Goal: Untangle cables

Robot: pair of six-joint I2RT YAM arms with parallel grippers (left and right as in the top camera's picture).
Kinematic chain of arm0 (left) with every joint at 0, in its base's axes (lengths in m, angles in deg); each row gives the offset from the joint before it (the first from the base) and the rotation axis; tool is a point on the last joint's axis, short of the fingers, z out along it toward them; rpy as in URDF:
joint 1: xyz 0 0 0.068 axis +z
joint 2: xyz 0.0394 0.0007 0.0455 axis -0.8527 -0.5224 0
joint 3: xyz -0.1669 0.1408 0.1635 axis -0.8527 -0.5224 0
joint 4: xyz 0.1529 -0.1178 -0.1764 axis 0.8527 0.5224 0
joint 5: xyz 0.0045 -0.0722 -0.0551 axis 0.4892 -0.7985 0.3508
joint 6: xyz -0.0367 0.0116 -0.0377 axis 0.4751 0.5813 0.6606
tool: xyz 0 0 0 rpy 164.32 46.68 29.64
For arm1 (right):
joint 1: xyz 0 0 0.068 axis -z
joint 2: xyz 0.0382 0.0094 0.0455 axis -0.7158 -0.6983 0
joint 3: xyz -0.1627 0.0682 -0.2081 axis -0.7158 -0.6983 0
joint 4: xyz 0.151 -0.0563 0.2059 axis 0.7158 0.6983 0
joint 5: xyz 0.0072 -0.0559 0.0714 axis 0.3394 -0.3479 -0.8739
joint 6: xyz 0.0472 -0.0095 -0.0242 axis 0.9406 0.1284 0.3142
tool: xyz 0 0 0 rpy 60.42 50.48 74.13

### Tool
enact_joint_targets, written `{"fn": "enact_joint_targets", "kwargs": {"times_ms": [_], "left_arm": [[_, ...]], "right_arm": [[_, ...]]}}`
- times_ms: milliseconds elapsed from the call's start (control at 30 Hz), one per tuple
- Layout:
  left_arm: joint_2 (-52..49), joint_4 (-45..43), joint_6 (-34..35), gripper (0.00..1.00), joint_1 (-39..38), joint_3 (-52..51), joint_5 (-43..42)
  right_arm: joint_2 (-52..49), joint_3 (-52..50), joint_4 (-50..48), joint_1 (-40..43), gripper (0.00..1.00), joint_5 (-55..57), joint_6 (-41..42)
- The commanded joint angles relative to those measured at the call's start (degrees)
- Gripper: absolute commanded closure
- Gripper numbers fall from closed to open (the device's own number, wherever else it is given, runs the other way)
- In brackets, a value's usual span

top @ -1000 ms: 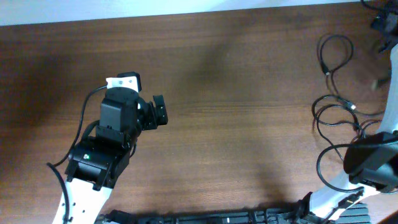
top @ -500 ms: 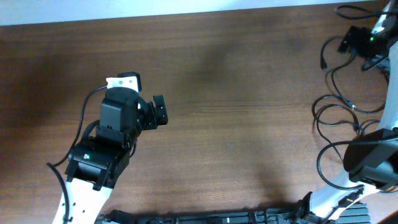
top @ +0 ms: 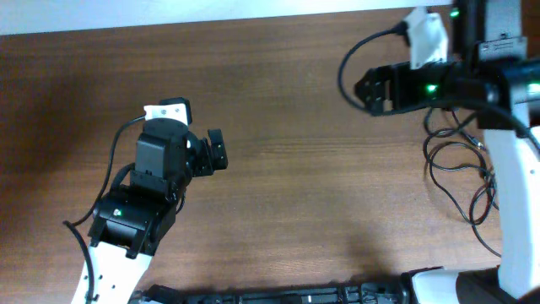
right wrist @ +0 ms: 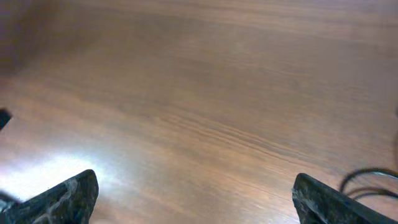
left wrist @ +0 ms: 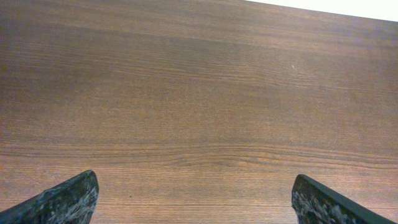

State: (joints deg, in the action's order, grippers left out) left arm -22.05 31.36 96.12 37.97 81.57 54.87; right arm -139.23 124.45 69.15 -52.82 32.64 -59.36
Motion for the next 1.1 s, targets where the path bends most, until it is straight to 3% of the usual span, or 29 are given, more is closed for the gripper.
{"fn": "enact_joint_targets", "kwargs": {"times_ms": [0, 400, 567, 867, 1067], "left_arm": [[0.3, -0.1, 0.0, 0.01, 0.1, 0.1, 0.6], [0.3, -0.1, 0.0, 0.01, 0.1, 0.1, 0.6], [0.3, -0.1, 0.0, 0.01, 0.1, 0.1, 0.6], [0.3, -0.1, 0.0, 0.01, 0.1, 0.1, 0.6], [0.3, -0.1, 0.0, 0.01, 0.1, 0.1, 0.6]], "right_arm": [[-0.9, 0.5, 0.1, -2.4, 0.01, -0.3, 0.3], [-1.5, 0.4, 7.8, -2.6, 0.01, -0.2, 0.3], [-0.4, 0.4, 4.9, -2.6, 0.01, 0.0, -1.0], [5.7, -3.0, -17.7, -2.7, 0.01, -0.3, -1.0], [17.0, -28.7, -46.3, -2.7, 0.01, -0.3, -1.0]]}}
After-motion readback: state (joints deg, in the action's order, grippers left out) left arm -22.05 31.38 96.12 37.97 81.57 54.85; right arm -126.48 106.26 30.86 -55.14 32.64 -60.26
